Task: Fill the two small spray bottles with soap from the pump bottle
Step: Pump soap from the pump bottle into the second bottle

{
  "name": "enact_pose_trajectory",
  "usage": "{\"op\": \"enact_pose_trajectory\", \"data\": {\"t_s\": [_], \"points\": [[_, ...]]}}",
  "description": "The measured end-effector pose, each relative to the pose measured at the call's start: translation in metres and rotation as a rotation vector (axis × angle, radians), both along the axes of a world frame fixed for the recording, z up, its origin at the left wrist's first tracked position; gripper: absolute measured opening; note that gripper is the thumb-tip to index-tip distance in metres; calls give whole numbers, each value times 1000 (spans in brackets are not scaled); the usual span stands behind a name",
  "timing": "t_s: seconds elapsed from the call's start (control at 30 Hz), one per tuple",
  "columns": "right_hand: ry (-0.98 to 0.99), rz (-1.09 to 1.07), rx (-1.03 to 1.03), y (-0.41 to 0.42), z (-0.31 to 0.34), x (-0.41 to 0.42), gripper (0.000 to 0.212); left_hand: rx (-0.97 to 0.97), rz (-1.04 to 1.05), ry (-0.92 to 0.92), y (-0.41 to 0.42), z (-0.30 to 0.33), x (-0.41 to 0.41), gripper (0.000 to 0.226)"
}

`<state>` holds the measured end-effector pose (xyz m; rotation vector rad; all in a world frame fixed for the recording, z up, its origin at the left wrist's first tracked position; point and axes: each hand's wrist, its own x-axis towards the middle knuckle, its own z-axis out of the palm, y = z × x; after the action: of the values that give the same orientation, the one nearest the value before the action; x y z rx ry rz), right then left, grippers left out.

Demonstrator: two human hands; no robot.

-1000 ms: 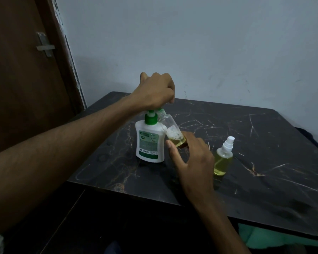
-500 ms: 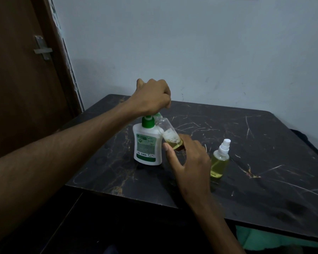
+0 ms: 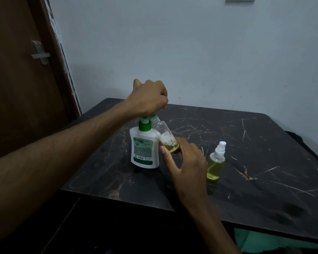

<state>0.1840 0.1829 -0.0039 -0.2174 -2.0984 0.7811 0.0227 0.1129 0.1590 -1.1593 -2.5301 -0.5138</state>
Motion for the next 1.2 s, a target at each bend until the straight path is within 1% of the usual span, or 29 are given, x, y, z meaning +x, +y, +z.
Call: {"op": "enact_pose_trajectory", "data": {"t_s": [0.17,0.63,0.87,1.07,1.2], "points": [[8,4,6,0,0,0,38,-8,2,-32,1,-7,-3,18],[22,1,23,-2,1,1,37,-32,-13,-37,1,-5,-5,20],[12,1,39,-1,1,1,38,-3,-2,-62,1,-9,-8,21],[6,3,25,-1,1,1,38,-10,-16,-32,2,-2,-6,21],[1,8,27,-1,1,1,40,-18,-1,-45,2,-8,-7,20]]}}
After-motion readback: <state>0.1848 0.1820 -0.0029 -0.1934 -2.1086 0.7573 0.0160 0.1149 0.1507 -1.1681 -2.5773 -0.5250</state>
